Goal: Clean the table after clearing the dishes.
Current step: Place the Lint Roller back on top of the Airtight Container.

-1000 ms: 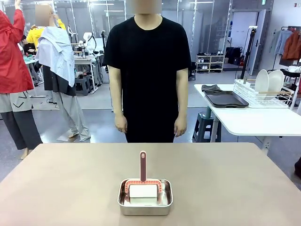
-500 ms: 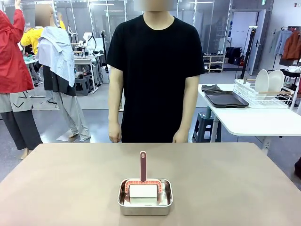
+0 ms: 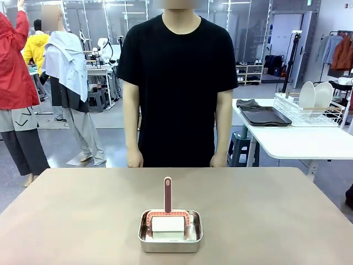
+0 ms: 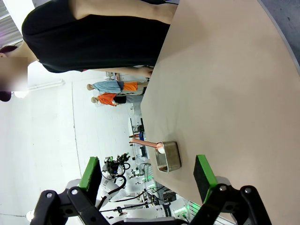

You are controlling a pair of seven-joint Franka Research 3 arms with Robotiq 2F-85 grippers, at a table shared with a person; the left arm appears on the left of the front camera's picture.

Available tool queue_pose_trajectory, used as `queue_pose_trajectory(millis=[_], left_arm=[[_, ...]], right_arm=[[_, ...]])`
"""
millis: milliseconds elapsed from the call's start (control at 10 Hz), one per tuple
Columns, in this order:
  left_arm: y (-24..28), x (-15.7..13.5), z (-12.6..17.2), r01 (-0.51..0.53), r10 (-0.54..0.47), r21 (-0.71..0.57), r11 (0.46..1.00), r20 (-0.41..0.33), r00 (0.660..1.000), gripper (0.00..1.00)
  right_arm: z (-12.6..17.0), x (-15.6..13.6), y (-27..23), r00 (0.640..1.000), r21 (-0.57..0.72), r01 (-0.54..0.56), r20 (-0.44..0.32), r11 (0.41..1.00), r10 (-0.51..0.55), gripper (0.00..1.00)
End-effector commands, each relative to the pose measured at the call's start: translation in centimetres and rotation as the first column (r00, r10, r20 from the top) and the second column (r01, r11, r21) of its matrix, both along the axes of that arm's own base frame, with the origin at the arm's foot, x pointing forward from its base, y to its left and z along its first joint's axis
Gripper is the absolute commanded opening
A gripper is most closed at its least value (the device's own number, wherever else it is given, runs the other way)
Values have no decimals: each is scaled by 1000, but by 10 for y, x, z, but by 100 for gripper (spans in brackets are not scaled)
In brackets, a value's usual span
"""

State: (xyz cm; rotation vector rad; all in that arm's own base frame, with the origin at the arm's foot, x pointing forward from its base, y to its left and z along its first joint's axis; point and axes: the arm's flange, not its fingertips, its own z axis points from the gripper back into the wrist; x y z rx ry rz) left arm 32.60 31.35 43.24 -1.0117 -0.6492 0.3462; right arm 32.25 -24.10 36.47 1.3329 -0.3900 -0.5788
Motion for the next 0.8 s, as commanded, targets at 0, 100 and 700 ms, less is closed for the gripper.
queue_pose_trajectory(millis=[0,100,700], left_arm=[[3,-5,3,15,-15,0,1000,-2,1000,100],[3,-5,3,15,-15,0,1000,-2,1000,100],[3,-5,3,15,-15,0,1000,-2,1000,100]], right_arm=[[2,-3,-1,1000,-2,-12,7,1000,12,100],[2,-3,-1,1000,-2,-12,7,1000,12,100],[2,-3,-1,1000,-2,-12,7,1000,12,100]])
